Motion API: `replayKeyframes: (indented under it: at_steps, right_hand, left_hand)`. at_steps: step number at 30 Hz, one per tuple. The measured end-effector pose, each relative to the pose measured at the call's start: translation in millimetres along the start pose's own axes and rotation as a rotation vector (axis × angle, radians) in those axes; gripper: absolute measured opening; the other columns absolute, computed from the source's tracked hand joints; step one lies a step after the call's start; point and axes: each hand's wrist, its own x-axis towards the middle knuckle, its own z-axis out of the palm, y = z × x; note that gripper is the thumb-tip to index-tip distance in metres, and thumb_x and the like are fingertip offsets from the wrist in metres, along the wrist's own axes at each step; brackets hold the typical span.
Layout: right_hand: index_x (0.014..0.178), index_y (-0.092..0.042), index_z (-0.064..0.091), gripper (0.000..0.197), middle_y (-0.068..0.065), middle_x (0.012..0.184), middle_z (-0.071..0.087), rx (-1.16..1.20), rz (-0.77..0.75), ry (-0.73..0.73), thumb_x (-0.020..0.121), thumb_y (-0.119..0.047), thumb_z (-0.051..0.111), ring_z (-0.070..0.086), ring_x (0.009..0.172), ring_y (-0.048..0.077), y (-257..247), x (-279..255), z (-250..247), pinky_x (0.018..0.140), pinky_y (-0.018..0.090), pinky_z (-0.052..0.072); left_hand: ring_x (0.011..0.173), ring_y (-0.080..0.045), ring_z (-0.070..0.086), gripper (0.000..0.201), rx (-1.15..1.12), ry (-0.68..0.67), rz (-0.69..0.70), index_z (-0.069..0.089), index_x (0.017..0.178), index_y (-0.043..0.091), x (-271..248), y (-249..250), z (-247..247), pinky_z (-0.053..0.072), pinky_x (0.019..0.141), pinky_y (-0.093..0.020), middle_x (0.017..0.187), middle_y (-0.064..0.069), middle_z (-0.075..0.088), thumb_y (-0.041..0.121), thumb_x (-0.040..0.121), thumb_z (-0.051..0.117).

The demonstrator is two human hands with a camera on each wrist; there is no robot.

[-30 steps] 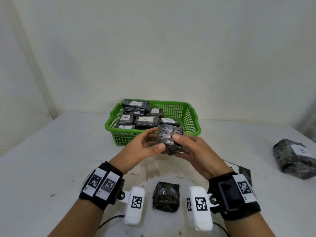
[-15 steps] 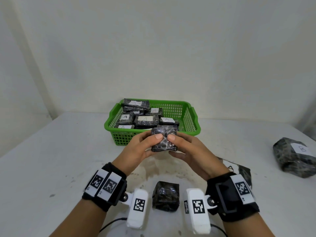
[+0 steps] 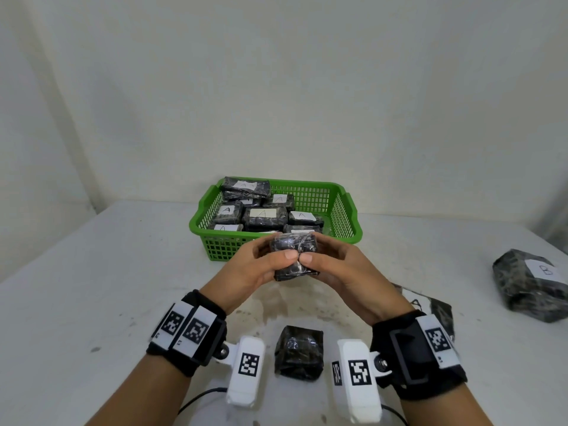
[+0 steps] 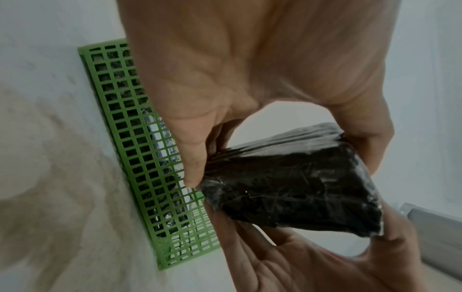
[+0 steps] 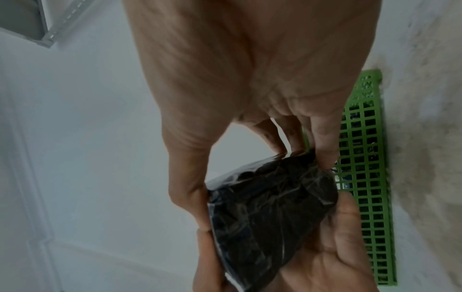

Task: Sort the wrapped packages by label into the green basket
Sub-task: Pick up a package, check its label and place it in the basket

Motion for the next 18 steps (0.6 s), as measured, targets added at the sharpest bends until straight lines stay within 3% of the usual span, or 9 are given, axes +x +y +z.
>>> replayKeyframes:
  at_steps: [1,4,5,8,11,13,15,16,18]
  right_hand:
    - [0.147,-0.010,0.053,0.123,0.006,0.138,0.068,-0.008,0.005,-0.004,0.044,-0.053,0.101,0.068,0.124,0.020,0,0,0,0.111,0.043,0.052]
    - [0.137,-0.014,0.062,0.089,0.003,0.129,0.074,0.030,0.024,-0.072,0.059,-0.043,0.091,0.071,0.120,0.018,-4,-3,1,0.108,0.038,0.054]
    - [0.137,-0.013,0.062,0.087,0.001,0.126,0.076,0.036,0.023,-0.064,0.059,-0.042,0.089,0.072,0.118,0.017,-5,-4,2,0.108,0.038,0.054]
    - [0.140,-0.012,0.059,0.103,0.001,0.124,0.076,-0.007,-0.009,0.008,0.051,-0.046,0.098,0.072,0.119,0.019,-4,-3,0,0.111,0.045,0.051]
    - [0.146,-0.011,0.055,0.121,0.002,0.131,0.073,-0.023,-0.016,0.009,0.043,-0.055,0.101,0.070,0.123,0.020,-5,-3,1,0.112,0.047,0.050]
    - [0.144,-0.012,0.058,0.102,0.004,0.132,0.073,-0.012,0.005,-0.020,0.057,-0.051,0.097,0.070,0.122,0.020,-7,-5,1,0.111,0.045,0.051]
    - [0.130,-0.021,0.071,0.055,0.004,0.128,0.075,-0.017,0.030,-0.084,0.082,-0.047,0.080,0.071,0.119,0.020,-11,-9,2,0.105,0.040,0.055]
    - [0.123,-0.024,0.076,0.041,0.005,0.125,0.076,-0.007,0.045,-0.103,0.090,-0.049,0.071,0.072,0.117,0.022,-14,-11,3,0.102,0.039,0.057]
    - [0.119,-0.020,0.078,0.040,0.010,0.121,0.077,0.025,0.082,-0.073,0.093,-0.047,0.065,0.074,0.107,0.025,-14,-12,2,0.090,0.037,0.060]
  left_hand:
    - [0.114,-0.032,0.067,0.077,-0.005,0.019,0.000,0.057,0.132,-0.003,1,0,-1,0.055,0.096,-0.039,0.128,-0.023,0.066,0.030,0.067,0.081]
    - [0.119,-0.030,0.065,0.094,0.012,0.076,0.000,0.049,0.141,0.003,4,-3,-7,0.052,0.101,-0.044,0.134,-0.019,0.063,0.030,0.059,0.087]
    - [0.122,-0.029,0.064,0.103,0.039,0.087,0.002,0.047,0.143,0.007,5,-4,-9,0.050,0.105,-0.047,0.135,-0.015,0.063,0.035,0.055,0.092]
    - [0.127,-0.027,0.060,0.119,0.072,0.059,-0.017,0.043,0.147,0.012,3,-5,-9,0.045,0.110,-0.048,0.138,-0.010,0.062,0.046,0.046,0.098]
    - [0.126,-0.024,0.061,0.109,0.086,0.059,0.004,0.044,0.146,0.014,1,-1,-6,0.048,0.108,-0.045,0.138,-0.008,0.061,0.034,0.052,0.094]
    - [0.126,-0.021,0.062,0.104,0.114,0.092,0.062,0.044,0.145,0.015,-1,1,-6,0.053,0.101,-0.038,0.136,-0.004,0.062,0.028,0.052,0.088]
    - [0.128,-0.016,0.059,0.106,0.137,0.093,0.121,0.042,0.146,0.018,-2,2,-5,0.056,0.094,-0.031,0.139,0.000,0.059,0.022,0.051,0.089]
    - [0.130,-0.014,0.057,0.109,0.150,0.079,0.135,0.040,0.147,0.020,-3,2,-5,0.056,0.095,-0.031,0.141,0.001,0.057,0.019,0.050,0.091]
    - [0.132,-0.009,0.054,0.118,0.188,0.020,0.133,0.036,0.149,0.026,-3,1,-4,0.053,0.102,-0.037,0.144,0.004,0.052,0.016,0.048,0.096]
